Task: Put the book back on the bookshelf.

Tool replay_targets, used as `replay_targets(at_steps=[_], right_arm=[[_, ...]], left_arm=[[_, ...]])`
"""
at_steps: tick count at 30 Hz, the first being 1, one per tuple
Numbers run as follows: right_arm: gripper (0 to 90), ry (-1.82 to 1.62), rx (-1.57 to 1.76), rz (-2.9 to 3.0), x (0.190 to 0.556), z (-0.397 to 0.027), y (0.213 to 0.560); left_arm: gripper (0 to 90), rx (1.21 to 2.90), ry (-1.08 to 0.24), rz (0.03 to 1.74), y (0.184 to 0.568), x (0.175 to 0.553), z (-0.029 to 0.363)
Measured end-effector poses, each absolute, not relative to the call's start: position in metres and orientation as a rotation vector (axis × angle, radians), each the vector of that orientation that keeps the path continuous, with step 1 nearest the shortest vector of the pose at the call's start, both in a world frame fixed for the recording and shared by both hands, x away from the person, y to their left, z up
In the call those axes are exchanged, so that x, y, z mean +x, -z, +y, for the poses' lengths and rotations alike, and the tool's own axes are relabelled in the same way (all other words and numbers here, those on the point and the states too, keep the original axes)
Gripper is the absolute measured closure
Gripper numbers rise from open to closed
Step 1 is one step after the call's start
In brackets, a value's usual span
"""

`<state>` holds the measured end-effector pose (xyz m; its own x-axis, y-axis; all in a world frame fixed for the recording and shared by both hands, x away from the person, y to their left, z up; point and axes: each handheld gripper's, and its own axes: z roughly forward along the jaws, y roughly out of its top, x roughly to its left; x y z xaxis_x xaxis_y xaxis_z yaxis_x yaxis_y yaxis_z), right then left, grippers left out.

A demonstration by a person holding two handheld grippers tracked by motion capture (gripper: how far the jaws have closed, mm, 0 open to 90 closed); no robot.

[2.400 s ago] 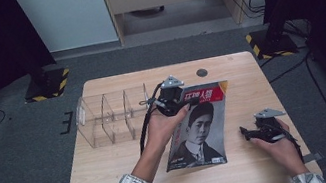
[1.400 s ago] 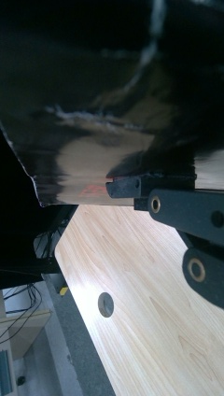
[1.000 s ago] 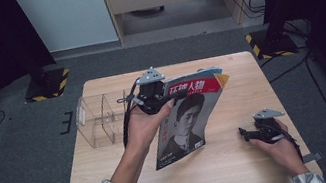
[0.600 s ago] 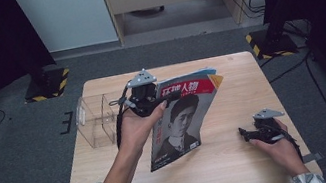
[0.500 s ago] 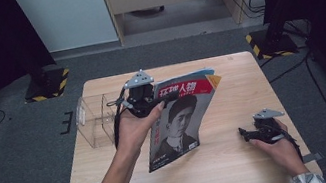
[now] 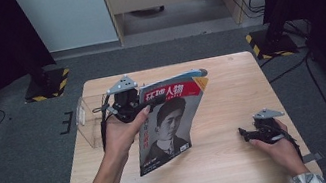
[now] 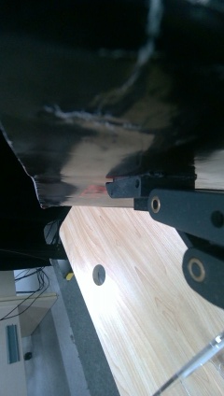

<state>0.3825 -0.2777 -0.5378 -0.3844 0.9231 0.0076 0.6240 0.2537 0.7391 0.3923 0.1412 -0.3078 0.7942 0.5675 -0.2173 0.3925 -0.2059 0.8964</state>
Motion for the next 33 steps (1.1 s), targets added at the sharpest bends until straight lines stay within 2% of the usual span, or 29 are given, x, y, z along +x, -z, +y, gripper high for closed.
replay_targets(at_steps=[33], right_arm=[[22.2, -0.934, 1.401, 2.109, 0.382, -0.278, 0.538]], left_arm=[[86.4, 1.780, -0.204, 0.769, 0.312, 0.379, 0.185]])
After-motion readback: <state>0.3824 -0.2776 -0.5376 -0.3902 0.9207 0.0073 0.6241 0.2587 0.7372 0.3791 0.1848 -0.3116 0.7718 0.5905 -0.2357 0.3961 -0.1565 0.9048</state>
